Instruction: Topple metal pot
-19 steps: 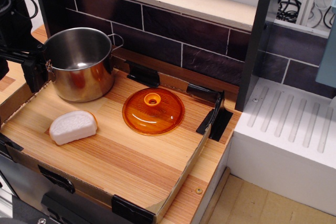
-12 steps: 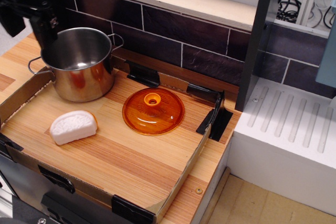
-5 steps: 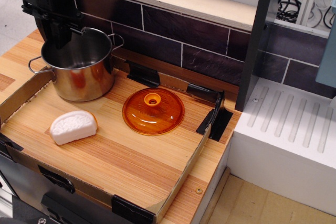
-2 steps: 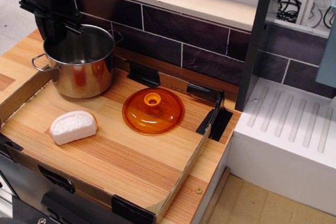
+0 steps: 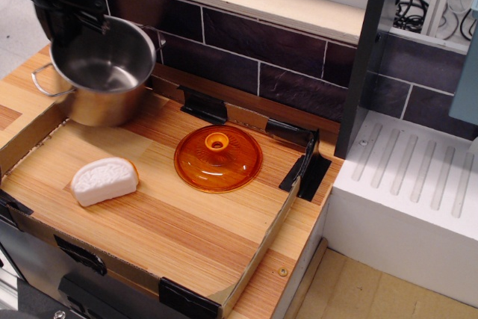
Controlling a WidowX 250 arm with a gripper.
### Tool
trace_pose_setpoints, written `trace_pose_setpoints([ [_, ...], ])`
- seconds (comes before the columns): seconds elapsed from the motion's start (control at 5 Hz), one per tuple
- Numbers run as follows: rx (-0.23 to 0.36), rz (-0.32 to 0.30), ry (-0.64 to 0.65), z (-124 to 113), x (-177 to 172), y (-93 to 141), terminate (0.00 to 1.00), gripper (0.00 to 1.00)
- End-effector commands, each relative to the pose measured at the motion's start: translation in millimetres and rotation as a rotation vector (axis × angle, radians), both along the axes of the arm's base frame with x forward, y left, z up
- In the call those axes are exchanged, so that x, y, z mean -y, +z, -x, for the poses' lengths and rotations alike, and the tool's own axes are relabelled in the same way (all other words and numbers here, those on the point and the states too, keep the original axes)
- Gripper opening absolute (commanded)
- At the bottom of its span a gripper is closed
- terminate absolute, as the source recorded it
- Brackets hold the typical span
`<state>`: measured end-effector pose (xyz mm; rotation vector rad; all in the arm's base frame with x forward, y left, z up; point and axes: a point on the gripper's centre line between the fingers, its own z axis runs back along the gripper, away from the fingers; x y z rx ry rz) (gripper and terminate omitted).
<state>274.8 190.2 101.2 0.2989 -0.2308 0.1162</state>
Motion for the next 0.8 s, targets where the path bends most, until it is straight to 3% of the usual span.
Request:
trace_pose_setpoints([
  [0.0,0.219,-0.182,0.023,17.8,12.1,26.6,0.00,0.00],
  [0.2,0.320,-0.282,0.005,21.8,22.7,22.0,0.00,0.00],
  [0.4,0.395,-0.339,-0.089,21.5,34.2,13.5,0.00,0.00],
  [0.6,0.461,-0.358,-0.157,18.0,39.5,7.4,0.00,0.00],
])
